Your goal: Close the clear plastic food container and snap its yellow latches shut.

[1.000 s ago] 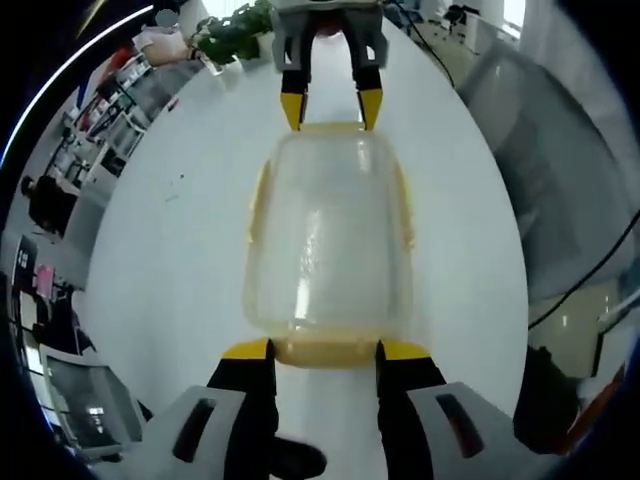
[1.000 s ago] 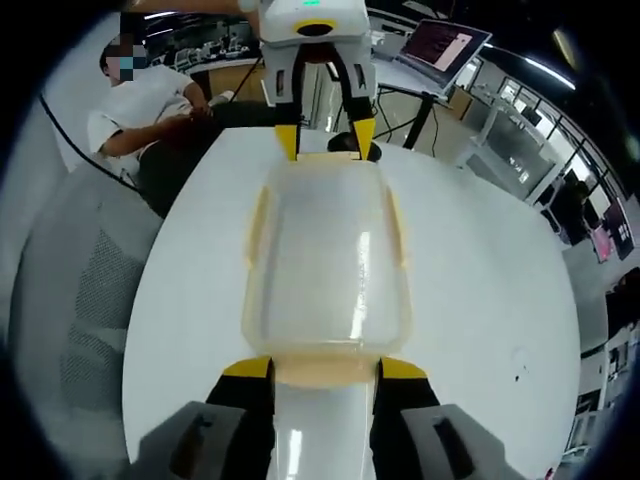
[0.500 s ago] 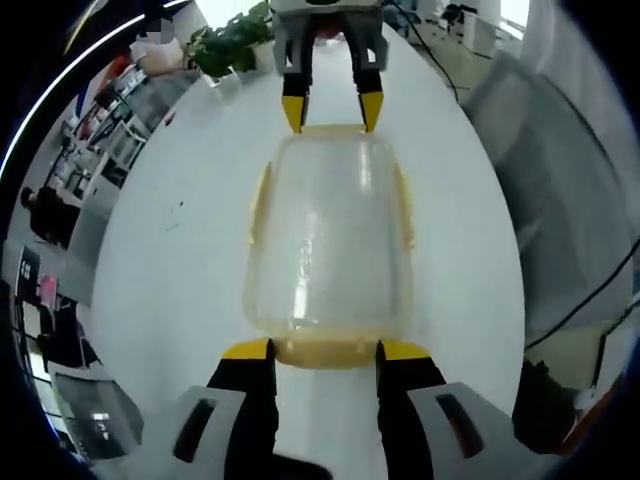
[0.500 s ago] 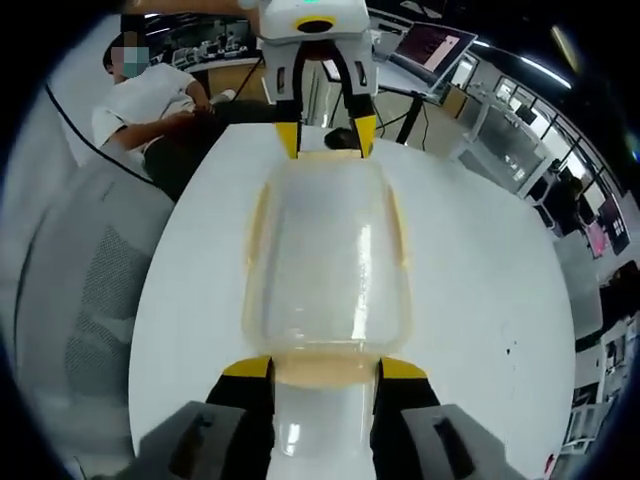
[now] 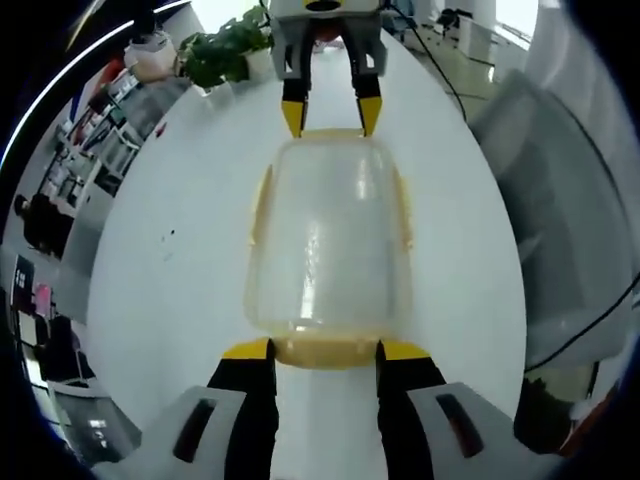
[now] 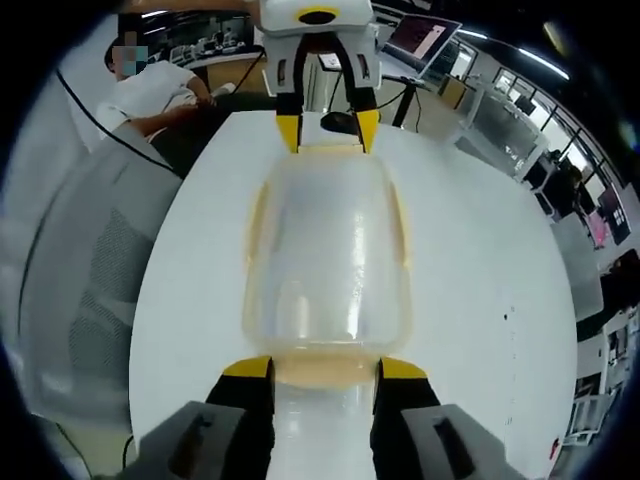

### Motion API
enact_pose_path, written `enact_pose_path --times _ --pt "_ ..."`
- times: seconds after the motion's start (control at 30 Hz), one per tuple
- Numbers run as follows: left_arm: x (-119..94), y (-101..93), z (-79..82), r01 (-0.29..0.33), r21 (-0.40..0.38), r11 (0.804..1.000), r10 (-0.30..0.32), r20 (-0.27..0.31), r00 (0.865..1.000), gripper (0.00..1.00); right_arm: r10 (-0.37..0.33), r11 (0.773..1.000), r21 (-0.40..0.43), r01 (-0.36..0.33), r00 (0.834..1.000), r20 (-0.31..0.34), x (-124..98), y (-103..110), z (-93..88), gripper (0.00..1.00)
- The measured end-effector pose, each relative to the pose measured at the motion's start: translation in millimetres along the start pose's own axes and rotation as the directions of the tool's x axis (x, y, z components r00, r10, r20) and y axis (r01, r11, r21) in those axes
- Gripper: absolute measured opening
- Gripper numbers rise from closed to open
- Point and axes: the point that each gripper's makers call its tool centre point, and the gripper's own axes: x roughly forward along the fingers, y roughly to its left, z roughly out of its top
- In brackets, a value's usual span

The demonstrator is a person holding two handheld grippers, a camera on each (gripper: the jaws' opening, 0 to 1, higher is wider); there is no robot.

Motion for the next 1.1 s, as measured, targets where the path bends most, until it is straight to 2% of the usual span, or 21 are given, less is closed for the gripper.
enact_pose_path --times 0.17,0.57,0.77,1.1 --pt "8.3 -1.9 12.1 0.015 -0.01 1.0 -0.015 0.012 1.0 0.36 0.02 1.0 0.003 -0.02 1.0 -0.003 -5.1 0.3 -13.0 0.35" --pt "24.0 -5.7 28.3 0.036 -0.045 0.998 -0.035 0.015 0.999 0.36 0.054 0.999 0.008 -0.054 0.999 -0.003 -10.4 0.7 -33.9 0.35" --pt "32.9 -7.7 40.0 0.053 -0.047 0.997 -0.052 0.03 0.998 0.36 0.069 0.997 0.021 -0.069 0.998 -0.013 -11.6 1.7 -50.2 0.35" --pt "47.9 -9.5 46.0 0.074 -0.05 0.996 -0.072 0.026 0.997 0.36 0.088 0.996 0.033 -0.087 0.996 -0.018 -9.0 2.3 -63.9 0.35"
